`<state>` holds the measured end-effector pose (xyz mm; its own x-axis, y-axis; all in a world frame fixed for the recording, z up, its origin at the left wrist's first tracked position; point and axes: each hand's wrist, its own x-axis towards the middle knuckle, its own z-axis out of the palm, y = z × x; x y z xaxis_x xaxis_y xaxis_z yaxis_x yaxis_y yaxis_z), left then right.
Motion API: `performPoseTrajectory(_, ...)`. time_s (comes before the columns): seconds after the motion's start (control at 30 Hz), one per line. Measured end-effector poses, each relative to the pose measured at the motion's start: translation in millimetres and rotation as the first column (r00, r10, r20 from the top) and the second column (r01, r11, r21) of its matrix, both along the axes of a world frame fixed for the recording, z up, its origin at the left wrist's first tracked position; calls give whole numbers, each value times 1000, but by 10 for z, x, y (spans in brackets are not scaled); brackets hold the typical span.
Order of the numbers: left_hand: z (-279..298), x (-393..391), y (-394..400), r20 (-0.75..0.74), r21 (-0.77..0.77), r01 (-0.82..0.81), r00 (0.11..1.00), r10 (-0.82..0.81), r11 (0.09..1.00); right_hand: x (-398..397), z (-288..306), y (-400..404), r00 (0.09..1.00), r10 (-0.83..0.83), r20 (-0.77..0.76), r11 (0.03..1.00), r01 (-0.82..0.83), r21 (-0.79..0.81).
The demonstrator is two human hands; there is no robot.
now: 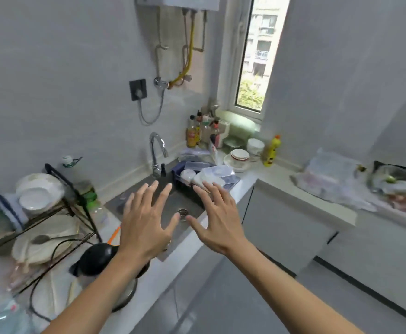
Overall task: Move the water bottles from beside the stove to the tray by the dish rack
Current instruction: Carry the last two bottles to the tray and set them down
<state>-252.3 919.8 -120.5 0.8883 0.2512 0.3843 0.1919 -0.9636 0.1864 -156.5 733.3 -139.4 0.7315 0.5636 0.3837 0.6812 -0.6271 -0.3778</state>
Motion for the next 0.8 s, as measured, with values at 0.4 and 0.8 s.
performPoseTrajectory(0.4, -115, 1829, -2817, -42, -29, 410, 911, -411, 912, 867, -67, -3264, 864, -500, -51, 866, 499, -37)
performPoseTrajectory(0.8, -419, 3340, -6036, -84, -46, 803, 590, -803, 594, 1212, -346, -6208, 493, -864, -97, 500, 864, -66)
